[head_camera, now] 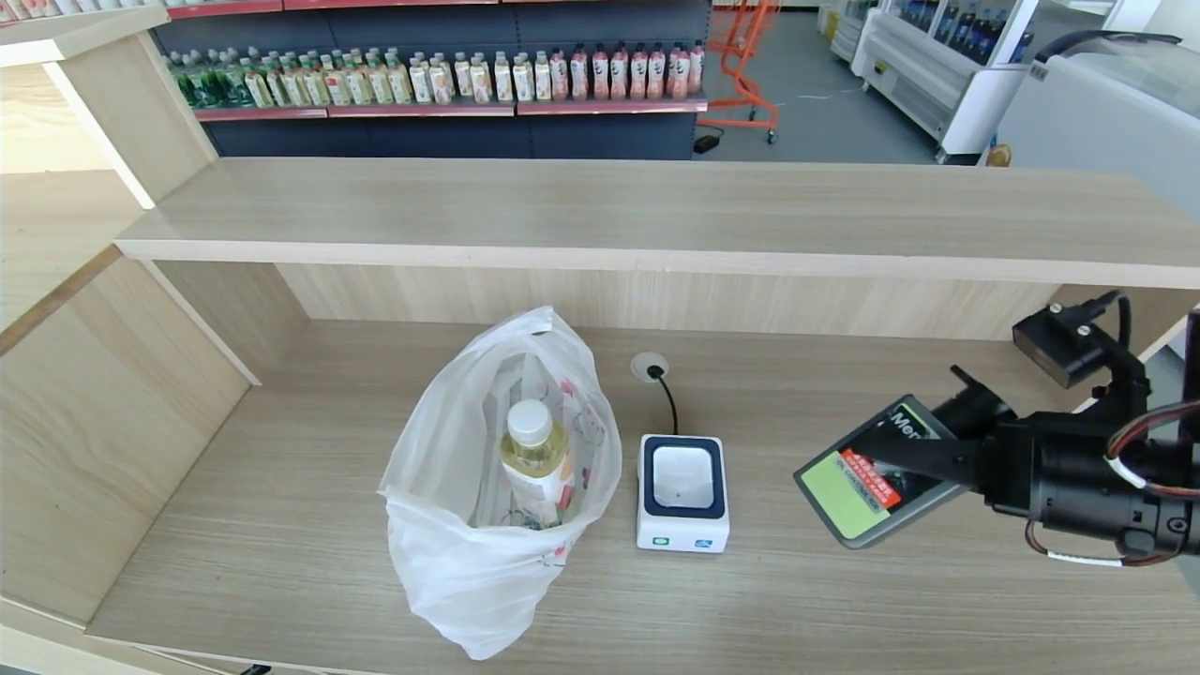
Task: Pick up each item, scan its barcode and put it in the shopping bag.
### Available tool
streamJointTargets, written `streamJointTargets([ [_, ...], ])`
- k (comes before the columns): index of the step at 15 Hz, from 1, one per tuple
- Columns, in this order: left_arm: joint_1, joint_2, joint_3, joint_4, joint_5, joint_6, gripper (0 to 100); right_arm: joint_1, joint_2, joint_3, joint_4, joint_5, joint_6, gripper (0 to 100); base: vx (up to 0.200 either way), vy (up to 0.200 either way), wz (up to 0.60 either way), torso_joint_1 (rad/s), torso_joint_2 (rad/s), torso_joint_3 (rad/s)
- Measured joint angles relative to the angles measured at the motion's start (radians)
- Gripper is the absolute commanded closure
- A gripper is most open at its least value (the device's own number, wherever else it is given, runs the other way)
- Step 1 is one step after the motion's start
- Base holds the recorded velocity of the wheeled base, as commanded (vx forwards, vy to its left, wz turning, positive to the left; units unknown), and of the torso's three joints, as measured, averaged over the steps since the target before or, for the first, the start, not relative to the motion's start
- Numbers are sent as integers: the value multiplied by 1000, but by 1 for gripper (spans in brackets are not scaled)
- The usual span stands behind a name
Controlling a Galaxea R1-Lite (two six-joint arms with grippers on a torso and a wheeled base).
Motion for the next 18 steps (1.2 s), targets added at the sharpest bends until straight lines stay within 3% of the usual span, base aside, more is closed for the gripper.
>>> streamJointTargets([
  [5, 0, 0, 0, 0, 0, 0, 0, 45, 143, -6, -63, -35, -250, 100, 0, 0, 0, 0, 0, 0],
  [10, 1, 0, 0, 0, 0, 0, 0, 52, 291, -8, -252, -34, -259, 100, 0, 0, 0, 0, 0, 0],
  [18, 0, 0, 0, 0, 0, 0, 0, 144, 496, -92, -366, -36, -259, 100, 0, 0, 0, 0, 0, 0],
])
